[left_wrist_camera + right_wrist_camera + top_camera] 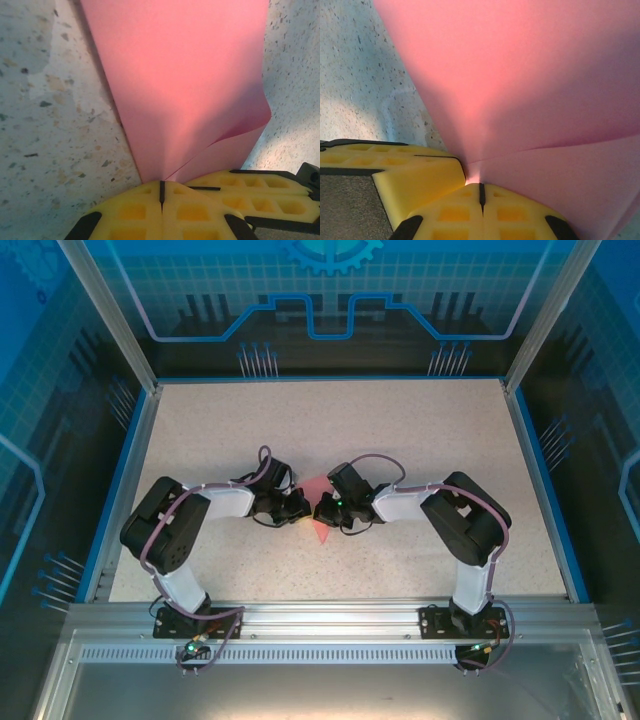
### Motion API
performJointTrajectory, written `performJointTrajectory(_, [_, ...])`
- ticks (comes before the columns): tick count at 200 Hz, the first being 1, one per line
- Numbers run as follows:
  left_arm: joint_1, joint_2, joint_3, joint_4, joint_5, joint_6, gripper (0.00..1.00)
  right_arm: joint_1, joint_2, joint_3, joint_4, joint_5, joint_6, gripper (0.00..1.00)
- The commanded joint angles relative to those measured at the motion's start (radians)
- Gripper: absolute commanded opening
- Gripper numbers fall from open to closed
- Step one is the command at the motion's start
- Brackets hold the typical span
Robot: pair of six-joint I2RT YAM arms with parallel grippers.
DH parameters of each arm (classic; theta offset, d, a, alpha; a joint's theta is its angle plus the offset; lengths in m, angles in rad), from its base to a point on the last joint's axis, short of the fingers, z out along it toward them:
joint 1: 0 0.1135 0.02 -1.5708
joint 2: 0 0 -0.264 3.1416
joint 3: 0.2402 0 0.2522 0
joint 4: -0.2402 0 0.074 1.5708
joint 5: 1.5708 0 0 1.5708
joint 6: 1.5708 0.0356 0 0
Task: Fold a paper plane with a square sheet of paper (pick it up from the middle)
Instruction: Third fold the triangle at the center of the table.
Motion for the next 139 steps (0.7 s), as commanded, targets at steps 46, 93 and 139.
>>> performJointTrajectory(46, [-0.008,0.052,0.008,-0.075,-0.065,0.023,0.0,0.002,-0.102,-0.026,-0.006,-0.064,-0.059,0.01])
performJointTrajectory(93, [-0.008,0.049,0.005,-0.079,-0.07,0.026,0.0,-0.008,-0.189,-0.104,-0.05,-0.033,-0.092,0.04])
performJointTrajectory(139, [-0.011,0.047,0.009,-0.084,-0.073,0.026,0.0,-0.011,-0.17,-0.146,-0.025,-0.045,-0.089,0.04])
